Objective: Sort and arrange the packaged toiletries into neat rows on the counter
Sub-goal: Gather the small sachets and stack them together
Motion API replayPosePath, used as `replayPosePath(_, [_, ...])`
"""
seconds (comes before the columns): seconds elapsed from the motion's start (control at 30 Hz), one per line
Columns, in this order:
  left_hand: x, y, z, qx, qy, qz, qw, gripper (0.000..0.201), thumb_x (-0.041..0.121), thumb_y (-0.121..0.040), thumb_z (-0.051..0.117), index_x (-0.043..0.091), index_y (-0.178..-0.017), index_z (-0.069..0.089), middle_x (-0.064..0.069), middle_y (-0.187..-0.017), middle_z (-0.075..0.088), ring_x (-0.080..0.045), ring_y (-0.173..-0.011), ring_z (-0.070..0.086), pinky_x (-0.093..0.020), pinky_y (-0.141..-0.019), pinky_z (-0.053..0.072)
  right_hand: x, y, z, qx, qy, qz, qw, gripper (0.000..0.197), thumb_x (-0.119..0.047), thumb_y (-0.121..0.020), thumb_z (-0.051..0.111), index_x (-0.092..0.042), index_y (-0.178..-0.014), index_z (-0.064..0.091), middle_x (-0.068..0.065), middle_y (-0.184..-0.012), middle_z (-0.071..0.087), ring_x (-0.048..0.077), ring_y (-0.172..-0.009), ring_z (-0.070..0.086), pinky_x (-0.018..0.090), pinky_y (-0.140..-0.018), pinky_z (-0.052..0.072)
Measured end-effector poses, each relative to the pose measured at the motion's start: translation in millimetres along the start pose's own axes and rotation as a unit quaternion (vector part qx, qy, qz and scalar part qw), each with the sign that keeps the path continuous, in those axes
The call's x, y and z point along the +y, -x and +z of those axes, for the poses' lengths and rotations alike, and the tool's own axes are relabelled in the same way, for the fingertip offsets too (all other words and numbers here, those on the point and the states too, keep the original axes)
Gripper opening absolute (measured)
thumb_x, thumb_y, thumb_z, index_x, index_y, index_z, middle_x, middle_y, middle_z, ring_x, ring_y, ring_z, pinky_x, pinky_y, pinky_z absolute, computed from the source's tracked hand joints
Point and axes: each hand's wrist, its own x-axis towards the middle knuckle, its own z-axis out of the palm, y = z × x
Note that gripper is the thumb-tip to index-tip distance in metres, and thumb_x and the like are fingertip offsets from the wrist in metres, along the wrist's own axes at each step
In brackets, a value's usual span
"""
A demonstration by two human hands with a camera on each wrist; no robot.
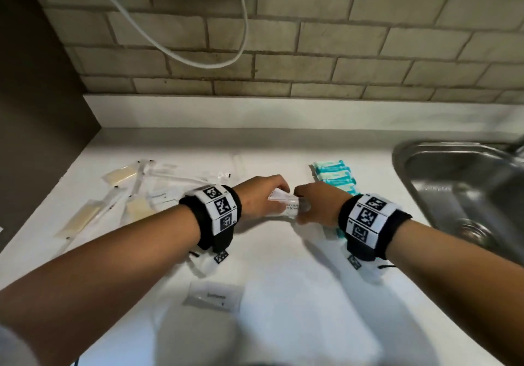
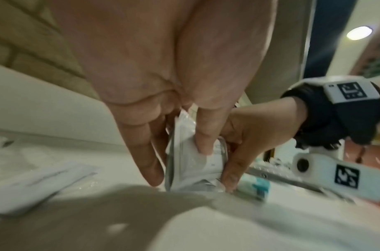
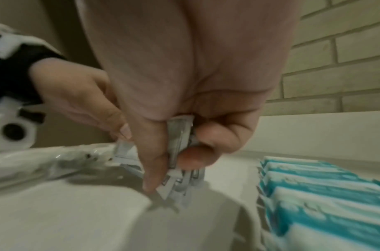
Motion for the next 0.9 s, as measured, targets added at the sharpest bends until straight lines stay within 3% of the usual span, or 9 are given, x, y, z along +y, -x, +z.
replayPosePath(0.07, [2.6, 2.7, 6.4, -0.021, -0.094, -0.001, 0.995, 0.035, 0.027, -0.093, 0.057, 0.018, -0.126, 0.053, -0.003, -0.119, 0.063, -0.022, -0.107, 0.059, -0.027, -0.084, 0.043, -2.2, 4.9, 11.7, 0.014, 0.032, -0.008, 0.999, 0.028, -0.03, -0.084, 0.065, -0.017, -0.108, 0.059, 0.005, -0.104, 0.067, 0.027, -0.097, 0.064, 0.031, -0.076, 0.048])
replayPosePath(0.17, [5.5, 6.8, 20.6, -0.039, -0.172, -0.019, 0.984, 0.032, 0.024, -0.096, 0.05, 0.013, -0.125, 0.051, -0.01, -0.121, 0.062, -0.027, -0.106, 0.059, -0.033, -0.088, 0.046, -7.5, 7.9, 30.5, 0.031, 0.064, -0.022, 0.997, 0.03, -0.03, -0.091, 0.054, -0.016, -0.117, 0.05, 0.006, -0.112, 0.06, 0.03, -0.099, 0.064, 0.034, -0.074, 0.045])
replayPosePath(0.3, [10.1, 14.8, 37.6, -0.063, -0.257, -0.08, 0.961, 0.037, 0.024, -0.096, 0.043, 0.01, -0.13, 0.038, -0.011, -0.127, 0.044, -0.033, -0.11, 0.056, -0.039, -0.084, 0.04, -9.4, 7.5, 44.8, -0.004, 0.021, -0.013, 1.0, 0.039, -0.029, -0.091, 0.054, -0.013, -0.124, 0.04, 0.009, -0.118, 0.046, 0.034, -0.101, 0.062, 0.038, -0.077, 0.045])
replayPosePath(0.37, [13.9, 17.6, 43.2, -0.073, -0.244, -0.102, 0.962, 0.041, 0.023, -0.094, 0.045, 0.008, -0.131, 0.035, -0.011, -0.128, 0.037, -0.034, -0.106, 0.058, -0.037, -0.076, 0.036, -8.8, 9.0, 47.3, -0.012, -0.011, -0.018, 1.0, 0.043, -0.03, -0.089, 0.056, -0.012, -0.125, 0.04, 0.009, -0.119, 0.043, 0.033, -0.098, 0.062, 0.037, -0.075, 0.044])
replayPosePath(0.47, [15.7, 20.5, 45.9, -0.074, -0.196, -0.116, 0.971, 0.038, 0.018, -0.093, 0.046, 0.006, -0.127, 0.037, -0.012, -0.125, 0.035, -0.036, -0.098, 0.058, -0.037, -0.073, 0.036, -7.3, 13.9, 45.5, -0.026, -0.047, -0.025, 0.998, 0.047, -0.033, -0.087, 0.059, -0.01, -0.124, 0.041, 0.006, -0.116, 0.039, 0.027, -0.088, 0.058, 0.035, -0.074, 0.043])
replayPosePath(0.6, [15.1, 27.5, 41.7, -0.062, -0.18, -0.112, 0.975, 0.041, 0.016, -0.092, 0.045, 0.007, -0.131, 0.037, -0.011, -0.126, 0.034, -0.03, -0.083, 0.051, -0.035, -0.073, 0.034, -1.6, 16.3, 40.0, -0.003, -0.037, -0.06, 0.998, 0.032, -0.021, -0.091, 0.053, -0.005, -0.118, 0.048, 0.012, -0.112, 0.047, 0.03, -0.094, 0.058, 0.037, -0.08, 0.048])
replayPosePath(0.7, [18.0, 31.3, 45.4, -0.058, -0.182, -0.107, 0.976, 0.038, 0.011, -0.091, 0.045, 0.006, -0.128, 0.038, -0.011, -0.126, 0.033, -0.025, -0.072, 0.043, -0.036, -0.07, 0.033, -3.2, 18.7, 45.8, 0.013, -0.021, -0.069, 0.997, 0.027, -0.018, -0.093, 0.051, -0.006, -0.116, 0.044, 0.01, -0.108, 0.048, 0.023, -0.076, 0.051, 0.034, -0.067, 0.041])
replayPosePath(0.83, [21.0, 31.2, 53.1, -0.048, -0.178, -0.103, 0.977, 0.037, 0.009, -0.091, 0.046, 0.004, -0.127, 0.038, -0.012, -0.128, 0.032, -0.025, -0.082, 0.047, -0.034, -0.072, 0.034, -8.1, 20.3, 55.1, 0.02, -0.013, -0.063, 0.998, 0.026, -0.019, -0.093, 0.049, -0.006, -0.113, 0.04, 0.01, -0.106, 0.046, 0.022, -0.071, 0.046, 0.033, -0.065, 0.036])
replayPosePath(0.9, [19.3, 30.5, 52.8, -0.053, -0.152, -0.11, 0.981, 0.036, 0.014, -0.093, 0.044, 0.005, -0.128, 0.037, -0.011, -0.129, 0.03, -0.026, -0.089, 0.048, -0.038, -0.082, 0.04, -8.4, 20.5, 55.7, 0.02, -0.021, -0.054, 0.998, 0.027, -0.019, -0.093, 0.049, -0.005, -0.114, 0.04, 0.011, -0.11, 0.044, 0.023, -0.07, 0.047, 0.034, -0.065, 0.035])
